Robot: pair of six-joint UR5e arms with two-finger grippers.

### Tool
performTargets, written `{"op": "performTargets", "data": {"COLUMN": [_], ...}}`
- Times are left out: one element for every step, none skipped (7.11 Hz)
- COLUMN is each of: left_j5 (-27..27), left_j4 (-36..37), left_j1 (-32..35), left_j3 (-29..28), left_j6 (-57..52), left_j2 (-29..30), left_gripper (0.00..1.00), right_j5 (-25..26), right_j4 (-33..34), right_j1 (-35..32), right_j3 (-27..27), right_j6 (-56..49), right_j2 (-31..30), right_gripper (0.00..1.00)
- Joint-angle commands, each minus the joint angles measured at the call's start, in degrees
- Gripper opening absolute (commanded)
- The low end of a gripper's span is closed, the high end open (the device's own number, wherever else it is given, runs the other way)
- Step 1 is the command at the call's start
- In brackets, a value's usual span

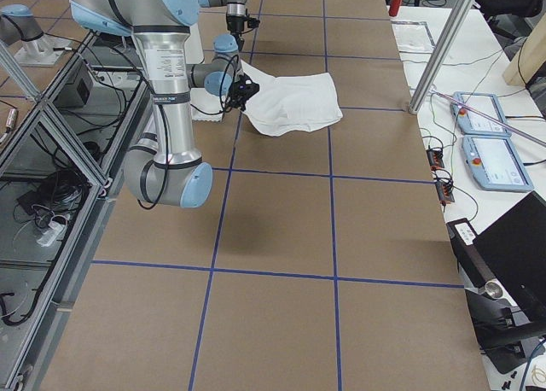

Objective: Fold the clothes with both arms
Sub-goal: 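Grasp the near edge with both grippers and pull it toward the robot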

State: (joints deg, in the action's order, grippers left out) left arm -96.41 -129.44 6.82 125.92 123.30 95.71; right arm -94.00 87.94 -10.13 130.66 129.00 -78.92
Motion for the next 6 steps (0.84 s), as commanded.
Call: {"op": "performTargets", "data": {"left_j5": [-0.3, -0.6, -2.0, -2.1, -2.1, -2.1], "left_j4": [2.4, 2.4, 2.5, 3.2, 7.5, 9.9], "left_j1": [-0.3, -0.3, -0.1, 0.4, 0.7, 4.5], "left_j3": [2.4, 2.7, 3.7, 5.3, 6.4, 5.0], "left_j6": [0.6, 0.6, 0.6, 0.6, -0.2, -2.9], "left_j2": [0.1, 0.0, -0.2, 0.0, 0.5, 2.8], "left_gripper": [0.0, 0.0, 0.0, 0.0, 0.0, 0.0], "right_j5": [-0.9, -3.3, -3.6, -3.7, -4.2, -6.2], "right_j4": [0.1, 0.0, 0.0, 0.0, 0.0, -0.1], "right_j1": [3.3, 3.8, 4.2, 2.9, -2.3, -6.5], "right_j3": [4.7, 5.9, 6.5, 7.3, 7.4, 5.8], "right_j6": [2.0, 3.9, 4.2, 4.2, 3.9, 2.1], "right_j2": [-0.4, -1.3, -1.4, -1.3, -0.8, -0.1], "right_gripper": [0.0, 0.0, 0.0, 0.0, 0.0, 0.0]}}
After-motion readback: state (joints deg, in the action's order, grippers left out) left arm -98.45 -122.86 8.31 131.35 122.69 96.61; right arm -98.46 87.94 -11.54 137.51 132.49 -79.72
